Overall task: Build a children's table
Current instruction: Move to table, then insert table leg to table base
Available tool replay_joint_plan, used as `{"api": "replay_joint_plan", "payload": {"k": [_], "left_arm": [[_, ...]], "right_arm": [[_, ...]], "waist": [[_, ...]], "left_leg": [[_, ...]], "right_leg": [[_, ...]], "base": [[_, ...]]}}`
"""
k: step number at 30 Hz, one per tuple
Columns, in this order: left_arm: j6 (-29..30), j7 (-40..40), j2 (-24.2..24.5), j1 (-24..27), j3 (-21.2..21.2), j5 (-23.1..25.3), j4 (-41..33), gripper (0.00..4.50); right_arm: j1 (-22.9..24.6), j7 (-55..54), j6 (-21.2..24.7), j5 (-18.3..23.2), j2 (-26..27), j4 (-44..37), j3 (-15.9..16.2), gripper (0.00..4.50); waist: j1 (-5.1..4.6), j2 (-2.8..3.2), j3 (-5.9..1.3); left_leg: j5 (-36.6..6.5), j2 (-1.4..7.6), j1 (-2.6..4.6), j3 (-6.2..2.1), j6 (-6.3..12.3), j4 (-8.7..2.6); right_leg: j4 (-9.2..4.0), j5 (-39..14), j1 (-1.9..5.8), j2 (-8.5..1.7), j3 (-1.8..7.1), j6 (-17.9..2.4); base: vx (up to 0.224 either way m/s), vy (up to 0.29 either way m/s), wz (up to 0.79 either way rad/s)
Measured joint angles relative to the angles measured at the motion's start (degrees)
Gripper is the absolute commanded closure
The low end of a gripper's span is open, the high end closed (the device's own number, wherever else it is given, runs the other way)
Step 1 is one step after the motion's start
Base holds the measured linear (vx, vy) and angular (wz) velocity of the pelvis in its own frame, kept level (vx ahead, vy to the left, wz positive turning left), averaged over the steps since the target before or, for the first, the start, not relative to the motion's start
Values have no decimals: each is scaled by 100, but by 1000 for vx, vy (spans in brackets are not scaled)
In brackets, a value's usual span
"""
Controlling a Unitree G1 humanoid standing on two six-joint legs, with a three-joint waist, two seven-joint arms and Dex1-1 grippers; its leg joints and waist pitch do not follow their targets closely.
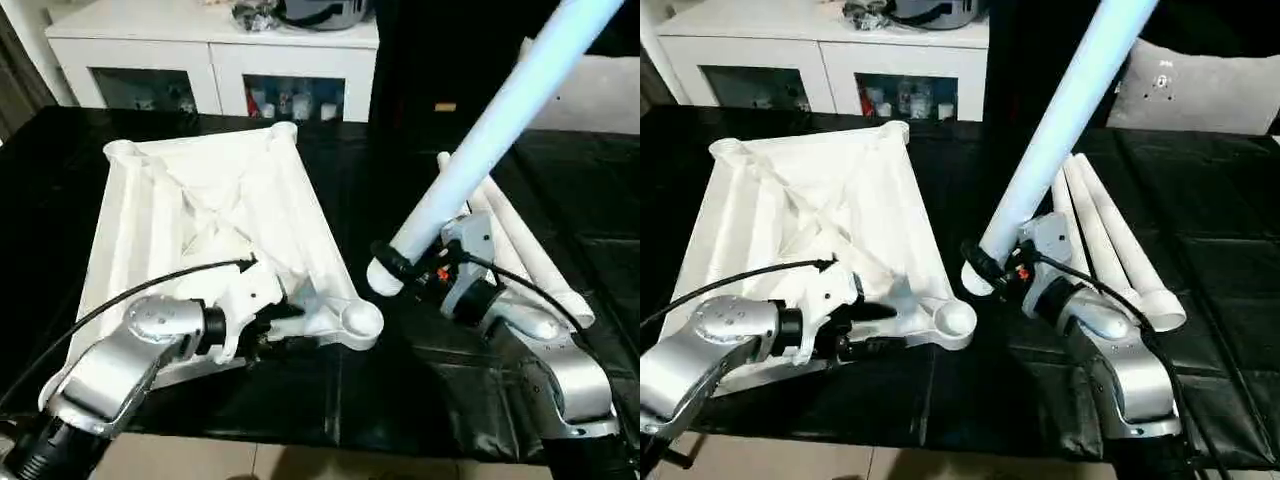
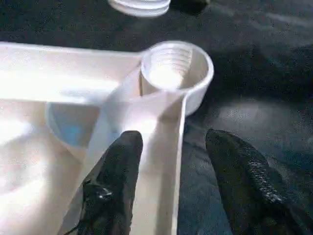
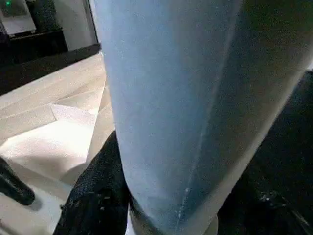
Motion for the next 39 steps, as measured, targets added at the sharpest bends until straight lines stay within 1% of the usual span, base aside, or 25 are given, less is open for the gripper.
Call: {"api": "replay_joint_plan", "payload": {"k": [2,4,7,10,13,16,18,19,20,21,23,24,25,26,28,29,31,34,37,38,39], "left_arm": [[14,-65,4,6,-10,-1,-2,245],[16,-106,8,18,-12,-1,-7,269],[9,-102,8,35,-48,32,0,285],[-37,-50,0,76,-146,145,100,319],[-161,-32,-8,84,-183,253,278,336],[-254,-36,-16,82,-233,349,452,366],[-292,-36,-31,51,-233,384,507,373],[-320,-36,-49,36,-233,387,550,392],[-354,-30,-77,17,-234,400,597,392],[-421,-16,-102,3,-235,429,653,406],[-476,-25,-109,1,-241,441,682,420],[-543,-62,-115,-32,-259,476,736,439],[-585,-78,-120,-61,-276,493,782,439],[-656,-85,-132,-105,-306,524,846,448],[-825,-73,-154,-239,-391,659,994,448],[-885,-67,-154,-259,-393,710,1036,450],[-977,-96,-156,-352,-397,760,1188,450],[-1138,-122,-179,-484,-378,774,1465,450],[-1520,-253,-261,-689,-382,835,1928,450],[-1587,-283,-275,-715,-383,851,2006,450],[-1632,-315,-305,-740,-383,861,2071,450]], "right_arm": [[1,10,-1,0,0,-4,2,261],[1,38,-21,-3,-1,-4,4,261],[1,51,-37,-6,0,-4,28,261],[18,46,-56,-8,35,-7,47,261],[100,43,-80,-11,50,-18,57,261],[163,44,-85,-12,55,-18,62,261],[163,45,-85,-11,56,-29,64,261],[163,48,-85,-11,56,-30,65,261],[163,51,-85,-11,56,-31,65,261],[163,56,-85,-11,56,-31,76,261],[163,59,-85,-11,59,-31,91,261],[149,69,-85,-11,70,-27,108,261],[117,89,-85,-12,91,-23,133,261],[69,104,-106,-15,113,-16,170,261],[-80,124,-195,-16,145,31,237,261],[-108,140,-226,-15,146,33,249,261],[-128,209,-323,-19,142,133,252,261],[-144,242,-410,-82,144,300,271,261],[-311,258,-359,-65,148,437,268,261],[-345,301,-322,-56,141,436,268,261],[-357,329,-320,-50,134,436,268,261]], "waist": [[1,8,5],[3,14,8],[3,18,10],[0,19,11],[5,19,11],[5,19,11],[4,19,11],[3,16,11],[4,15,11],[3,14,12],[4,13,11],[7,13,12],[2,13,12],[-7,6,13],[-24,-24,10],[-31,-52,3],[-28,-82,-10],[-32,-84,-8],[-30,-59,-6],[-18,-34,-6],[-19,-26,-8]], "left_leg": [[1,1,1,0,-3,0],[6,1,2,0,-10,0],[9,3,6,0,-14,0],[11,5,6,0,-15,0],[10,5,4,0,-15,0],[10,5,2,1,-15,0],[10,5,2,1,-15,0],[10,5,3,1,-15,0],[10,5,3,1,-15,0],[11,6,3,1,-15,0],[11,6,3,2,-15,0],[11,6,3,2,-14,0],[12,6,3,3,-14,0],[12,6,4,4,-14,0],[16,10,5,6,-17,-2],[17,10,10,7,-19,-6],[18,11,13,8,-21,-11],[21,11,14,15,-24,-11],[38,11,16,18,-24,-19],[40,13,18,16,-27,-20],[40,13,19,18,-26,-22]], "right_leg": [[0,0,0,0,0,-1],[0,3,1,0,0,-5],[1,5,4,0,0,-8],[1,5,5,0,-1,-8],[1,4,4,0,-2,-6],[0,3,4,0,-1,-5],[0,4,4,0,-1,-5],[0,4,4,0,-1,-6],[0,4,4,0,-2,-6],[0,4,4,0,-2,-5],[0,4,4,0,-1,-5],[0,3,4,0,-1,-4],[0,2,4,0,0,-2],[0,0,4,0,0,2],[1,1,2,0,-1,5],[1,1,3,1,-1,5],[1,-4,4,1,-2,13],[1,-9,3,0,2,21],[1,-5,3,0,3,23],[0,-5,5,0,1,23],[0,-5,5,0,3,23]], "base": [[0,0,0],[0,0,0],[0,0,0],[0,0,0],[0,0,0],[0,0,0],[0,0,0],[0,0,0],[0,0,0],[0,0,0],[0,0,0],[0,0,0],[0,0,0],[0,0,0],[0,0,0],[0,0,0],[0,0,0],[0,0,0],[0,0,0],[0,0,0],[0,0,0]]}}
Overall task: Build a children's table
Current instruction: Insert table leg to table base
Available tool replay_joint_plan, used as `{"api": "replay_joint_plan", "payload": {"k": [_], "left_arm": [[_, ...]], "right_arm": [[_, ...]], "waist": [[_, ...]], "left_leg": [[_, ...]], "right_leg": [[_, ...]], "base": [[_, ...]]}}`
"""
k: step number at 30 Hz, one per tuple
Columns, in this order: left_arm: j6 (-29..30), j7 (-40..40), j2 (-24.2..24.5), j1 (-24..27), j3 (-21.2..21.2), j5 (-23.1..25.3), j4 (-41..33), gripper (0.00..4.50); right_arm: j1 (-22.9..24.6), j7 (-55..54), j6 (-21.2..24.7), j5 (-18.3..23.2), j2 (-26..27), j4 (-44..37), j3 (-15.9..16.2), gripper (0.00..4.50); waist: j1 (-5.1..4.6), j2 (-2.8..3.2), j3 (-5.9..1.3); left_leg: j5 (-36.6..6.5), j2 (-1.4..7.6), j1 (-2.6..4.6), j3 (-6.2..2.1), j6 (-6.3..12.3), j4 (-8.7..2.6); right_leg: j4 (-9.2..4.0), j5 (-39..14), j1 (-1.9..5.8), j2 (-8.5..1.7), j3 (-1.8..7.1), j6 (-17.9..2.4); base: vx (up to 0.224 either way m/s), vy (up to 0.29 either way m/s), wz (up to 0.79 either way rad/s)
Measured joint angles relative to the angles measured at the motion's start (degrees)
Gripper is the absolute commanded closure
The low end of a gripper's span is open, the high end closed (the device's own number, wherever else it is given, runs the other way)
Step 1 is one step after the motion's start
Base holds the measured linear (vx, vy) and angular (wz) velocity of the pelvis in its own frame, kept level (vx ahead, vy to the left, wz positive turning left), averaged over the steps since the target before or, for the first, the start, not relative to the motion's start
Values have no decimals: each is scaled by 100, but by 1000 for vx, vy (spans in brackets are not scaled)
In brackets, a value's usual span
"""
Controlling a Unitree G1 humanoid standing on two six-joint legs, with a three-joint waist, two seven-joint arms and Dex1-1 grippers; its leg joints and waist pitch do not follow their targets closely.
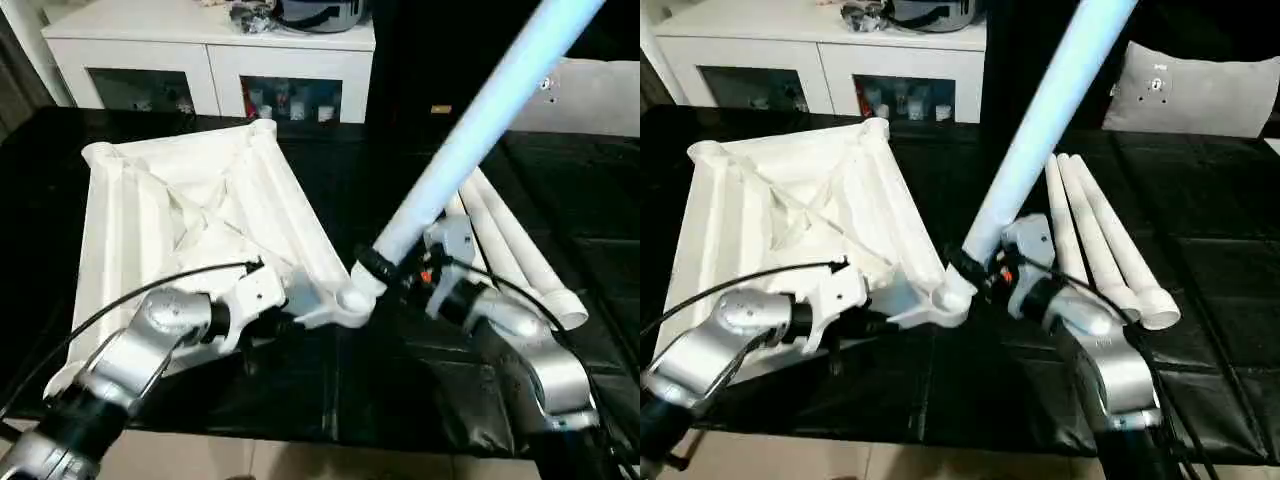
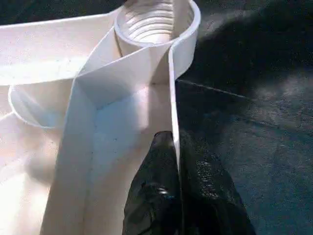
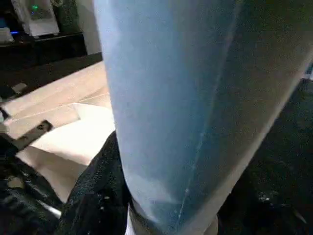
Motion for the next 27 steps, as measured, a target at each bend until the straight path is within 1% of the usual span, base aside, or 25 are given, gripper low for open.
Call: {"api": "replay_joint_plan", "payload": {"k": [1,2,3,4,5,7,8,10,13,16,17,19,20,21,23,25,27], "left_arm": [[-54,-48,-33,-22,-3,0,55,450],[-80,-75,-79,-42,-2,-6,108,450],[-123,-102,-136,-53,-1,-29,177,450],[-178,-154,-188,-96,-9,-36,275,450],[-237,-191,-232,-138,-20,-33,360,450],[-423,-241,-267,-290,-116,33,570,450],[-477,-249,-274,-340,-139,56,639,450],[-787,-339,-308,-539,-225,180,938,450],[-1071,-436,-356,-633,-267,309,1139,450],[-1416,-500,-351,-611,-287,363,1183,450],[-1452,-506,-337,-580,-285,361,1147,450],[-1466,-516,-270,-489,-273,363,977,450],[-1464,-510,-241,-450,-261,371,909,450],[-1437,-501,-219,-390,-232,382,840,450],[-1428,-502,-215,-348,-206,389,801,450],[-1362,-519,-160,-278,-158,394,694,450],[-1298,-558,-132,-213,-86,388,635,450]], "right_arm": [[-4,30,0,15,-9,0,2,261],[-5,74,2,41,-44,0,2,261],[-23,148,10,50,-106,0,0,261],[-25,216,16,59,-168,11,-2,261],[-25,277,20,58,-225,41,-1,261],[-62,343,65,58,-296,150,-3,261],[-89,367,97,59,-297,162,-2,261],[-161,457,137,88,-307,189,-2,261],[-267,630,141,105,-406,215,37,261],[-365,707,120,-9,-445,443,185,261],[-365,731,119,-42,-447,464,258,261],[-401,798,124,-89,-429,532,425,261],[-465,817,129,-101,-406,583,471,261],[-586,845,132,-191,-379,676,523,261],[-657,855,135,-265,-358,719,593,261],[-696,906,171,-267,-359,734,669,261],[-781,959,222,-275,-374,810,691,261]], "waist": [[8,33,3],[25,104,9],[18,162,8],[26,200,7],[36,215,4],[69,209,4],[67,205,4],[81,206,3],[68,210,0],[42,195,0],[42,186,3],[36,117,5],[30,92,3],[16,87,-1],[6,77,-2],[1,45,-11],[-31,36,-20]], "left_leg": [[1,1,-1,0,-1,0],[1,2,-4,-3,-1,2],[0,1,-9,4,0,2],[1,0,-16,12,2,2],[4,1,-20,16,7,-1],[10,17,-31,21,14,-4],[11,20,-39,25,15,-4],[20,24,-51,27,23,-3],[22,24,-54,35,29,-3],[21,25,-61,38,31,-3],[21,28,-61,40,31,-6],[40,38,-61,47,57,-16],[40,43,-59,51,57,-17],[39,45,-59,55,56,-17],[38,44,-55,71,55,-18],[39,49,-44,94,54,-31],[39,55,-39,106,53,-35]], "right_leg": [[0,1,0,0,-1,-1],[-2,2,1,0,-3,-2],[-20,7,7,-2,0,-4],[-20,11,6,-6,3,-8],[-17,18,6,-9,0,-20],[-17,18,4,-5,-13,-20],[-18,19,-1,-6,-15,-22],[-21,20,-3,-7,-22,-24],[-30,21,-1,-13,-18,-25],[-38,21,-2,-14,-20,-25],[-35,21,-3,-14,-20,-24],[-33,18,-9,-11,-27,-22],[-33,18,-10,-9,-29,-23],[-35,18,-10,-9,-29,-24],[-36,18,-10,-10,-21,-23],[-35,15,-10,-10,-20,-22],[-37,15,-11,-9,-20,-23]], "base": [[0,0,0],[0,0,0],[0,0,0],[0,0,0],[0,0,0],[0,0,0],[0,0,0],[0,0,0],[0,0,0],[0,0,0],[0,0,0],[0,0,0],[0,0,0],[0,0,0],[0,0,0],[0,0,0],[0,0,0]]}}
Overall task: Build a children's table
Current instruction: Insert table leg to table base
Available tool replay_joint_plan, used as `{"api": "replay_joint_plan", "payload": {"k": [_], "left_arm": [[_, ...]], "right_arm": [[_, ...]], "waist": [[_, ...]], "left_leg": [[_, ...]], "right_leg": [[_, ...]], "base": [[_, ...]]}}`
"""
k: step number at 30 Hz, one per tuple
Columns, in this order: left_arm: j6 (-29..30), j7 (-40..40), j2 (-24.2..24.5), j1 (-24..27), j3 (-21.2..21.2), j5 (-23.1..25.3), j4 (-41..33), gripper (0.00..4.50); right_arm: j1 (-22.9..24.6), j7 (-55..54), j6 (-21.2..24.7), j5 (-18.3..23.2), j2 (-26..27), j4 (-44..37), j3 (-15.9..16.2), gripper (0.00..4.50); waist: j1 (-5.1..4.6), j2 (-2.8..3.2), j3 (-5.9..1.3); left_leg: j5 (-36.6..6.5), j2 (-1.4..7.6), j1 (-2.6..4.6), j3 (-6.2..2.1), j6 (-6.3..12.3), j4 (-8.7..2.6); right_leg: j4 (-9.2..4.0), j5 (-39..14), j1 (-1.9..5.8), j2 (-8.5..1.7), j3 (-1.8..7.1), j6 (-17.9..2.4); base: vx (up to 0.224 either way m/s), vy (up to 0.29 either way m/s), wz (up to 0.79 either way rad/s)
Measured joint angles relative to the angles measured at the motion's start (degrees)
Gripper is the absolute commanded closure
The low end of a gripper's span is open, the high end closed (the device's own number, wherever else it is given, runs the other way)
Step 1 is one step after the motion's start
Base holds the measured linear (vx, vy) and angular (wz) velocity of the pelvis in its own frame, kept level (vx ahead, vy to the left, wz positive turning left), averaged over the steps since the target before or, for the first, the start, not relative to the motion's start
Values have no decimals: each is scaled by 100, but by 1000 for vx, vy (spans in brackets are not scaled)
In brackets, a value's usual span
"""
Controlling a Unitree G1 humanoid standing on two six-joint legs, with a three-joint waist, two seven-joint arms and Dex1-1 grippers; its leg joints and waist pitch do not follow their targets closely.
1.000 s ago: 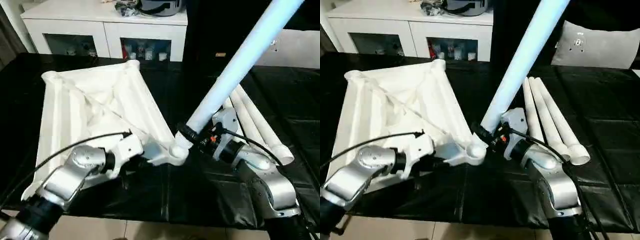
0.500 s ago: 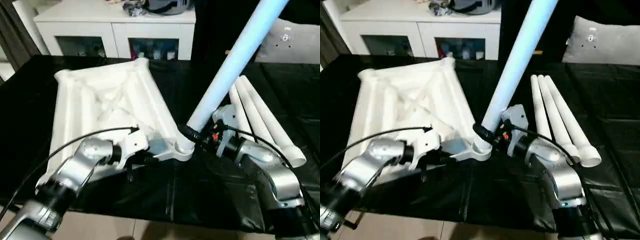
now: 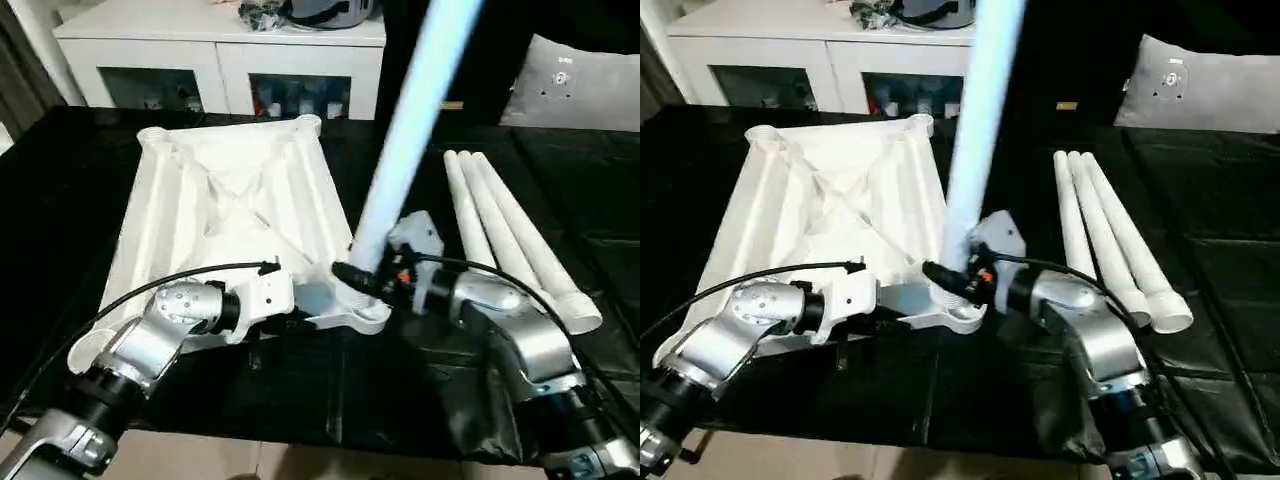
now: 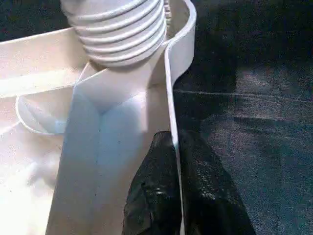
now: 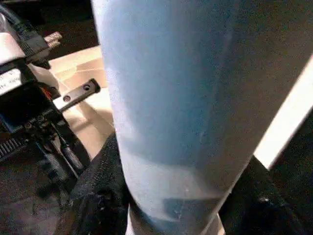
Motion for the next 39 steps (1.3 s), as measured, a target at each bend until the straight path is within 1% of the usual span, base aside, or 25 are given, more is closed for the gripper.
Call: {"api": "replay_joint_plan", "payload": {"k": [2,3,9,12,14,18,31,36,39], "left_arm": [[-2,-3,16,43,34,-31,6,450],[-2,-7,28,52,37,-46,14,450],[-51,-137,36,-42,13,-36,161,450],[-79,-200,30,-82,14,-34,248,450],[-92,-218,25,-100,15,-35,287,450],[-110,-246,5,-140,15,-37,360,450],[-213,-374,-15,-233,12,-39,537,450],[-243,-407,-43,-279,8,-30,622,450],[-263,-438,-51,-307,3,-20,660,450]], "right_arm": [[-115,11,-1,-52,-6,121,39,261],[-167,41,-1,-79,-11,187,54,261],[-287,307,183,-100,-160,211,86,261],[-289,499,366,51,-271,132,100,261],[-289,601,444,71,-304,87,107,261],[-289,663,452,61,-305,89,109,261],[-313,765,434,41,-351,159,130,261],[-314,832,444,43,-449,166,127,261],[-393,841,449,4,-475,316,126,261]], "waist": [[-38,25,-12],[-53,27,-15],[-55,14,-22],[-56,-4,-32],[-58,-4,-32],[-51,-4,-32],[-45,-4,-33],[-39,-4,-33],[-37,-5,-33]], "left_leg": [[-2,0,3,4,-2,-3],[-1,0,7,6,-2,-6],[1,3,15,12,-3,-15],[1,6,21,11,-4,-16],[2,7,23,12,-8,-16],[-7,11,24,12,-38,-16],[-5,20,31,15,-42,-18],[-4,24,34,21,-44,-18],[-2,26,35,23,-46,-18]], "right_leg": [[-1,1,-1,0,5,-1],[0,0,-1,0,5,-1],[-1,-1,1,1,5,-3],[0,-1,4,3,5,-3],[1,-1,4,3,6,-4],[3,1,4,3,4,-7],[3,1,8,5,3,-7],[4,2,12,5,3,-8],[5,2,12,5,2,-9]], "base": [[0,0,0],[0,0,0],[0,0,0],[0,0,0],[0,0,0],[0,0,0],[0,0,0],[0,0,0],[0,0,0]]}}
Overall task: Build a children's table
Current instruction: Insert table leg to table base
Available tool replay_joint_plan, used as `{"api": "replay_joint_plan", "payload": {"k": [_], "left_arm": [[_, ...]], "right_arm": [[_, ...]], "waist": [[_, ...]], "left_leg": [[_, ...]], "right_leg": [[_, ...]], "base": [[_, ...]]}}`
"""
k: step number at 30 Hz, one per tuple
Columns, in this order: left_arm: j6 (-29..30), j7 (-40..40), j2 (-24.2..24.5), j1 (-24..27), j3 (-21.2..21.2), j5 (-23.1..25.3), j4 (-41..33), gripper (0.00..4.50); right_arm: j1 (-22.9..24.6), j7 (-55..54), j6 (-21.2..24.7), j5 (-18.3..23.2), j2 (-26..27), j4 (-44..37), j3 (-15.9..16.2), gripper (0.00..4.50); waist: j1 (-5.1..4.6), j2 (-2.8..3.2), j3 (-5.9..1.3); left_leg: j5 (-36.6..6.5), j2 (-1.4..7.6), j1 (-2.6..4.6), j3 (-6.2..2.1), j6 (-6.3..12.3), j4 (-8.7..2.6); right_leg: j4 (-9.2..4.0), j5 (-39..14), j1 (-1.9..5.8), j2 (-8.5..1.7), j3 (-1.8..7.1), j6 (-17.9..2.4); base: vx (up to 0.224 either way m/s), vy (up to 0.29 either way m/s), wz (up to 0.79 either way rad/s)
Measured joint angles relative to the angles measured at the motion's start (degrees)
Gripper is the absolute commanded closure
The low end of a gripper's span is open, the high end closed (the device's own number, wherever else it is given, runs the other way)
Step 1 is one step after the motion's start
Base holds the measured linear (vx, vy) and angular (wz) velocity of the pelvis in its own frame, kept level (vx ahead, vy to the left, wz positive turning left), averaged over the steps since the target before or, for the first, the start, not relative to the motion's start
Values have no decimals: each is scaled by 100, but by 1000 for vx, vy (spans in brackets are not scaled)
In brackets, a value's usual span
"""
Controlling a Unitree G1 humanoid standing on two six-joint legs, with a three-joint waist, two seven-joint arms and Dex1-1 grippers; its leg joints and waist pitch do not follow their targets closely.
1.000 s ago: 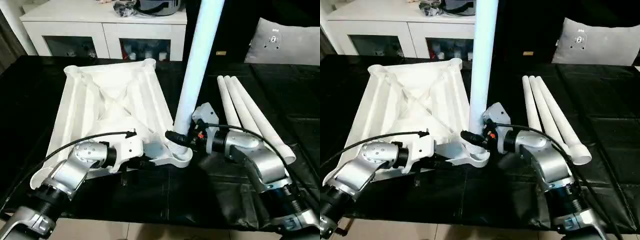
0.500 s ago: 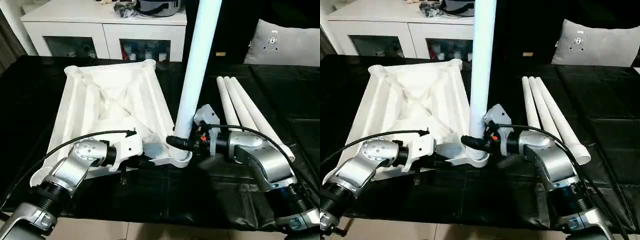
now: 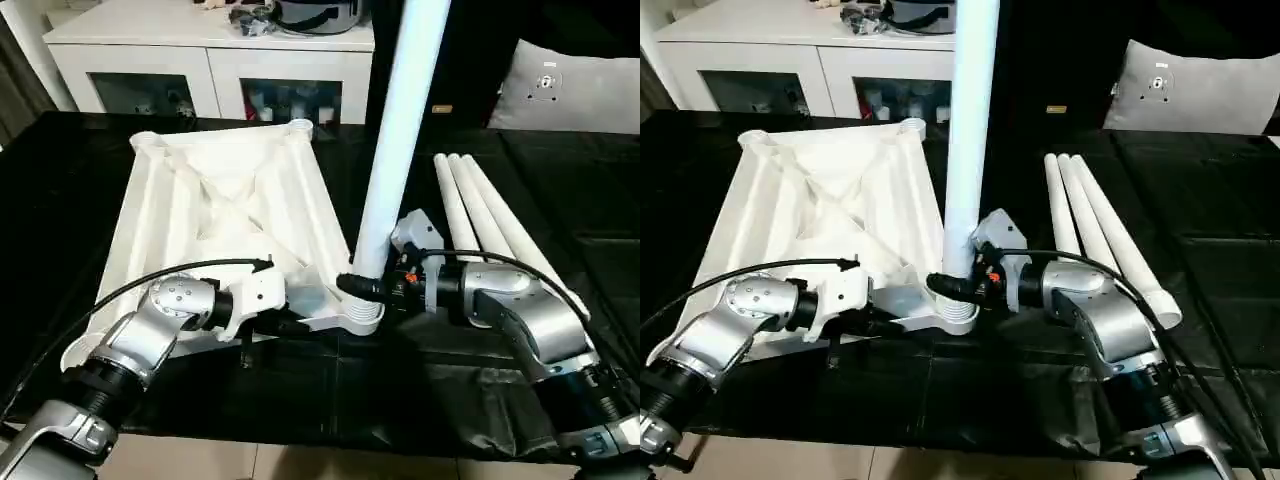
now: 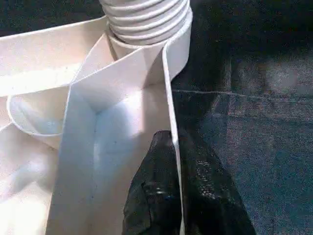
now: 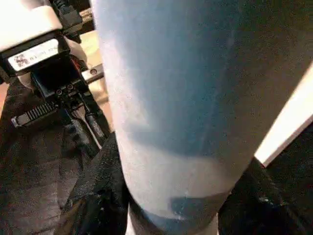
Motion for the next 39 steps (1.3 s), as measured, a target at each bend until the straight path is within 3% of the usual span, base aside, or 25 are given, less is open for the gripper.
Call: {"api": "replay_joint_plan", "payload": {"k": [8,15,20,27,35,39], "left_arm": [[-55,-10,12,-4,6,62,15,450],[-55,-31,-11,2,9,87,34,450],[-56,-30,-112,-5,8,102,32,450],[0,87,-295,4,1,163,51,450],[43,149,-293,35,17,223,66,450],[43,149,-265,40,11,300,66,450]], "right_arm": [[-106,108,-54,32,67,240,-14,261],[-65,107,-42,317,335,636,-358,261],[265,93,-84,582,403,638,-674,261],[1127,-74,-727,818,610,333,-1103,261],[1366,-362,-1430,425,613,157,-867,261],[1094,-319,-1686,-125,362,154,-364,261]], "waist": [[16,-13,-6],[-2,-12,-7],[56,5,-21],[158,61,-59],[91,63,-58],[58,48,-65]], "left_leg": [[0,2,0,4,0,1],[3,4,3,5,-2,-1],[3,4,1,6,-1,-27],[-4,4,20,16,10,-37],[-4,4,62,16,8,-39],[-4,5,78,14,7,-40]], "right_leg": [[-1,2,0,0,1,-3],[-3,5,2,0,0,-8],[-39,5,10,0,-7,-9],[-72,2,44,-3,-8,-5],[-78,-25,85,-5,-7,40],[-80,-26,98,-4,-8,42]], "base": [[0,0,0],[0,0,0],[0,0,0],[0,0,0],[0,0,0],[0,0,0]]}}
